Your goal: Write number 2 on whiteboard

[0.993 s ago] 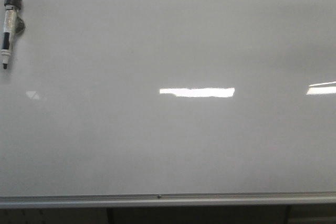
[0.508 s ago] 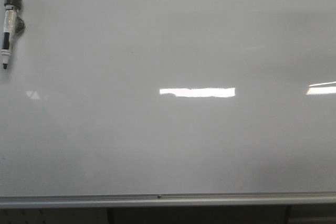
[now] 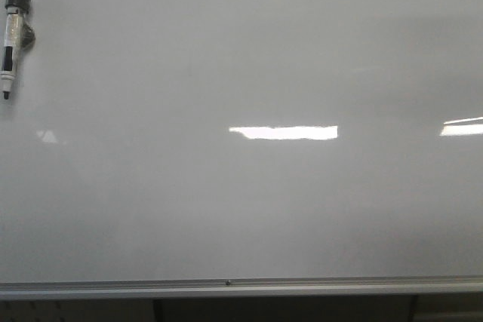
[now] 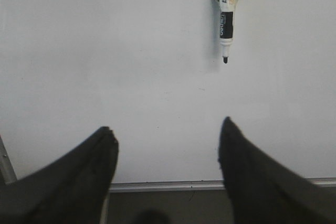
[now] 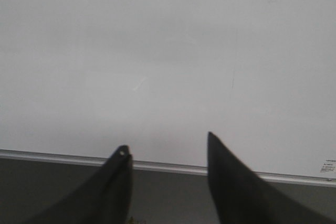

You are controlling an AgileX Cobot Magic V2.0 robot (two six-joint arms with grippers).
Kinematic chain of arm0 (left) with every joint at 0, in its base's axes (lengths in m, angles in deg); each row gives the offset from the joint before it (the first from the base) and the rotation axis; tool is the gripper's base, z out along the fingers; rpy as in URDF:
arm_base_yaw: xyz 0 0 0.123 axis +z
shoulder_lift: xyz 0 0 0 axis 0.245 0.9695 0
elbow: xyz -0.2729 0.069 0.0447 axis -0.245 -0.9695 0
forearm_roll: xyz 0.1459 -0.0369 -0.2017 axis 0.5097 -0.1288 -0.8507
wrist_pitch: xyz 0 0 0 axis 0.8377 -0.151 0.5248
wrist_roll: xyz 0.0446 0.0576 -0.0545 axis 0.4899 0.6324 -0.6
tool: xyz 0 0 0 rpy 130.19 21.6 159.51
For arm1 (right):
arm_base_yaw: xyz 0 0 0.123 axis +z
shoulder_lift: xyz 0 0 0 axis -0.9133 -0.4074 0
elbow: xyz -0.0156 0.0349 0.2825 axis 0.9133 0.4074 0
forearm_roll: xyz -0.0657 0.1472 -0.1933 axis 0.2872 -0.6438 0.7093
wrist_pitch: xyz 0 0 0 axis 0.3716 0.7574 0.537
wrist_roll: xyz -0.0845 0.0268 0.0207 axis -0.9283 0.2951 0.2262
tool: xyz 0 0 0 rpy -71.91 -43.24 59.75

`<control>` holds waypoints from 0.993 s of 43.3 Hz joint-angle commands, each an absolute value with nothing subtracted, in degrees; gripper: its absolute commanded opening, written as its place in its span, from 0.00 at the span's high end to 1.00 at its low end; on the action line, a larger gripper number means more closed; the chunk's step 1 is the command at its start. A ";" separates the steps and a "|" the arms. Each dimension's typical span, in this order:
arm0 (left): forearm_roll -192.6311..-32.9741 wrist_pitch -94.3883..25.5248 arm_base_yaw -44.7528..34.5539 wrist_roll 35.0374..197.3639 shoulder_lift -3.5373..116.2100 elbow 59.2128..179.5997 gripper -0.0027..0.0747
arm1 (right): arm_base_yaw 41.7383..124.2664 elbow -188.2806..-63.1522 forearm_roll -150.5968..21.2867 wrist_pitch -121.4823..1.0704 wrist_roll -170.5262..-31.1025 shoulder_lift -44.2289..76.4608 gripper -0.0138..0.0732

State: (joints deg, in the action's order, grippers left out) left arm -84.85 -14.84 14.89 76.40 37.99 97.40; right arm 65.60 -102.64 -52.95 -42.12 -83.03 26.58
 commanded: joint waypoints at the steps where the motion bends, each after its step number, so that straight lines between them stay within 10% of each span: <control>1: -85.27 -18.92 14.30 76.40 38.32 99.49 0.27 | 65.28 -104.55 -53.17 -45.50 -83.64 26.73 0.24; 43: -89.48 -18.65 9.22 76.40 68.92 119.90 0.38 | 65.28 -104.55 -53.53 -45.56 -83.64 26.73 0.24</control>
